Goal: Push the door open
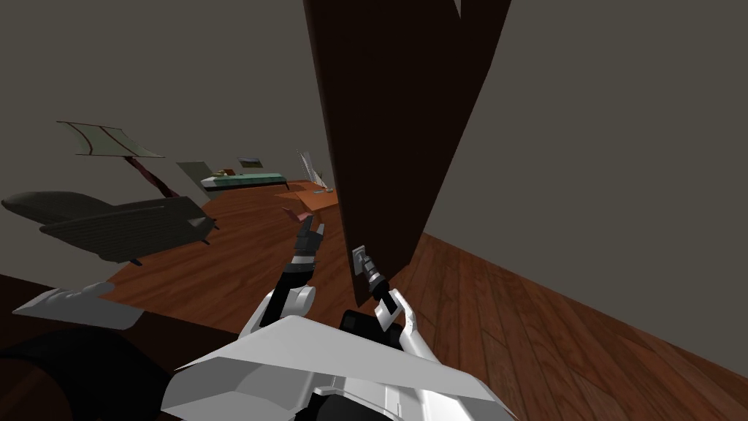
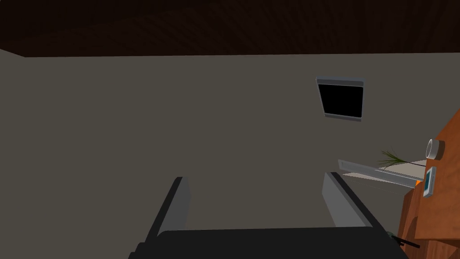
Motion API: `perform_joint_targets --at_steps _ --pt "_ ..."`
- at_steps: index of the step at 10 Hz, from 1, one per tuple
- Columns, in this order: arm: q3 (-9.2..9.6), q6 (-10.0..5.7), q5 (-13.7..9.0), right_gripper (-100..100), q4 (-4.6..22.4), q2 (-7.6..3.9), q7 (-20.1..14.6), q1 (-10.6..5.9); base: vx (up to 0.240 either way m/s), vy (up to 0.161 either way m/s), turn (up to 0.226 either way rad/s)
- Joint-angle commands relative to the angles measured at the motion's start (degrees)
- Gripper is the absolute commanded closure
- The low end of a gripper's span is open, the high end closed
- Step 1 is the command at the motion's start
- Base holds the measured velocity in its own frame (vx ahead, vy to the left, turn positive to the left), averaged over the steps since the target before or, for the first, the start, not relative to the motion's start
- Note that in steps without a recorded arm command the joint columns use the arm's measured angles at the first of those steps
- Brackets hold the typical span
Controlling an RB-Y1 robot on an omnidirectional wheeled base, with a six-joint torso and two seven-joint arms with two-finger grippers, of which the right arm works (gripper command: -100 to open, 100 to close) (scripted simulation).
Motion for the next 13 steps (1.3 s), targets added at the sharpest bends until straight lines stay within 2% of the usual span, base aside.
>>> perform_joint_targets --at_steps 1,8,13 --pt "-0.31 0.06 0.69 100 -0.31 -0.31 -0.23 0.5 0.058 0.064 -0.096" --pt "-1.88 0.34 4.2 100 -1.87 -0.98 -1.41 3.04 0.106 0.168 -0.13" --pt "-3.21 0.58 7.17 100 -3.19 -0.71 -2.4 5.19 0.121 0.189 -0.163"
